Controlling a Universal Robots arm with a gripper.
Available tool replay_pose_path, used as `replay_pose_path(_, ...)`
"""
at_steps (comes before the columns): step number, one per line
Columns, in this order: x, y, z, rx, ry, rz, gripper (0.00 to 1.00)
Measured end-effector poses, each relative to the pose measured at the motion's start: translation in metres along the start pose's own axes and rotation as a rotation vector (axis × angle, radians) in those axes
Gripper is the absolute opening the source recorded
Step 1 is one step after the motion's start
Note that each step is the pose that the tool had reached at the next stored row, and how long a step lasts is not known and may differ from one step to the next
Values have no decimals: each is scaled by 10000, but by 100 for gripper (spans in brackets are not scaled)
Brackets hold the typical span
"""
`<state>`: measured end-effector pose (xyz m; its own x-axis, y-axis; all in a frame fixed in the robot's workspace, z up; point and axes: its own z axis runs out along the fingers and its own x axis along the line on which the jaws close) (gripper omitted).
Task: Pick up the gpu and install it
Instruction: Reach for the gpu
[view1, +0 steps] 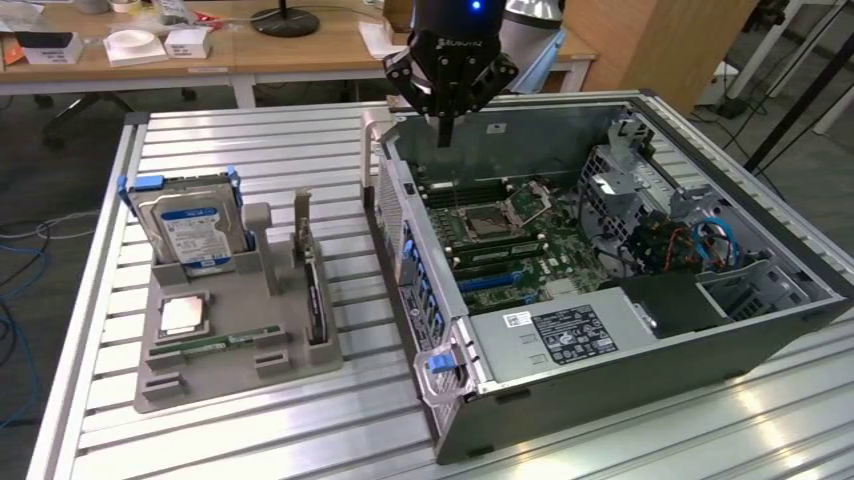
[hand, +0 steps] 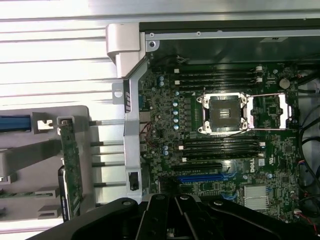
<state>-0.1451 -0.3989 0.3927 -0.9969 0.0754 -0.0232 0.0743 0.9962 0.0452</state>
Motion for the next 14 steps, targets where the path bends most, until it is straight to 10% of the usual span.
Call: replay_pose_path(14,35,-3,-1,10,49,3,11)
